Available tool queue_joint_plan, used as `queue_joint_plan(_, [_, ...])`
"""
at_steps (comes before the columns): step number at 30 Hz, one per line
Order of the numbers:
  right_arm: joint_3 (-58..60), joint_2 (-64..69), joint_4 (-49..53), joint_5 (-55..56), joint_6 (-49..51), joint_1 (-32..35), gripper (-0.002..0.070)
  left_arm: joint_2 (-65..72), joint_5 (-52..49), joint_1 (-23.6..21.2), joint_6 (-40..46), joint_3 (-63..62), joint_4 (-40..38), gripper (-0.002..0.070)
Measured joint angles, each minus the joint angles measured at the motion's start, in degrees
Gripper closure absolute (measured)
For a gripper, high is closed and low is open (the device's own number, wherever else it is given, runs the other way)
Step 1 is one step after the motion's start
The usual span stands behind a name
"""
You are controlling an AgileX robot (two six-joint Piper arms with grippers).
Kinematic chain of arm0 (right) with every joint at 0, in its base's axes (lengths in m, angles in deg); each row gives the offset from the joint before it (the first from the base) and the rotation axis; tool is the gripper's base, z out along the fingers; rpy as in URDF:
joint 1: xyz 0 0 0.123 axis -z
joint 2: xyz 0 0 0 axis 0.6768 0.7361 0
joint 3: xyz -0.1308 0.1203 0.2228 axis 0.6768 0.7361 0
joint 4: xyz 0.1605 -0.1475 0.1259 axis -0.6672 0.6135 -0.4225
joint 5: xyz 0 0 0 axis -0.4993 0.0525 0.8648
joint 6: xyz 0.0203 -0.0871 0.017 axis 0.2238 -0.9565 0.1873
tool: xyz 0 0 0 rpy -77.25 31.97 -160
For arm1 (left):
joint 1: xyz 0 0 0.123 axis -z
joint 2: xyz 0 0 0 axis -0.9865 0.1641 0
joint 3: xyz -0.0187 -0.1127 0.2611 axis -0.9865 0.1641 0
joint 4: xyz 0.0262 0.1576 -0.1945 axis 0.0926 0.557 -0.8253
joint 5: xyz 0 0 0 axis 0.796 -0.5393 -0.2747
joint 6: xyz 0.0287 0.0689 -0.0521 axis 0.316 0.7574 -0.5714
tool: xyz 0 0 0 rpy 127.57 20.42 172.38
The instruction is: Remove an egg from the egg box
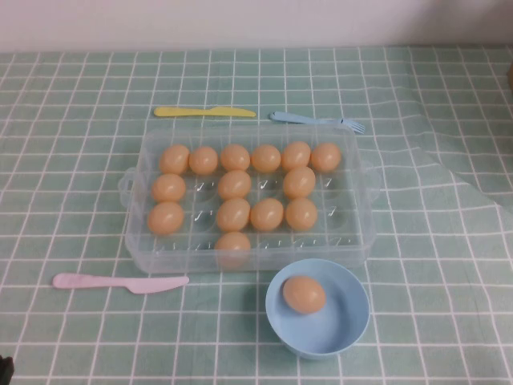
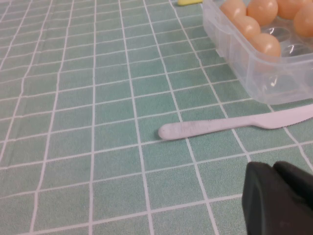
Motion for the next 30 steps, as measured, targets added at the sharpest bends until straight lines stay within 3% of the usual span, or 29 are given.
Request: queue_joint_plan(30, [0.0, 0.0, -3.3, 2.8, 0.0, 0.0, 0.0694, 0.0, 0.0, 0.0, 0.0, 0.0, 0.0, 0.0679])
